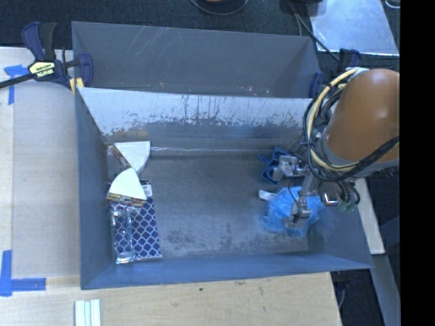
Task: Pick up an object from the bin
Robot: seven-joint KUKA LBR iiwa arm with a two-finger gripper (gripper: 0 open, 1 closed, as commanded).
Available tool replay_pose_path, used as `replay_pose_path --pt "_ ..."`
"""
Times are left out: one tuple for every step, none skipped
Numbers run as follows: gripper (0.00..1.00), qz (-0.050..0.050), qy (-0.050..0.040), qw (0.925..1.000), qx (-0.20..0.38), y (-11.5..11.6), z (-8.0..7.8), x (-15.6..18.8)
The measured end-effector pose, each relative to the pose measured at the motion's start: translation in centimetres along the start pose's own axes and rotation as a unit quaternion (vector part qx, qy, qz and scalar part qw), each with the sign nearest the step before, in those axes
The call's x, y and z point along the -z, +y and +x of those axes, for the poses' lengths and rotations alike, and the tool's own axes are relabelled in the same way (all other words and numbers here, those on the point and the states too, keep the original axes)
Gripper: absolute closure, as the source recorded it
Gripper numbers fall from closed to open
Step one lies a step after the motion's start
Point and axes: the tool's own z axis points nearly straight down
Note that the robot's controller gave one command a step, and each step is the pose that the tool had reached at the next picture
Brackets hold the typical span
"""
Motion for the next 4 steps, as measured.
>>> replay_pose_path --pt "0.0 0.0 -0.0042 1.0 0.001 0.0 -0.2 0.4" --pt "0.0 0.001 -0.0033 0.9953 0.097 -7.6 -4.8 -11.9" --pt "0.0 0.001 -0.0058 0.999 0.043 -7.1 -3.3 -13.4" --pt "0.0 0.0 -0.0041 0.9956 0.094 -8.4 -6.0 -13.5"
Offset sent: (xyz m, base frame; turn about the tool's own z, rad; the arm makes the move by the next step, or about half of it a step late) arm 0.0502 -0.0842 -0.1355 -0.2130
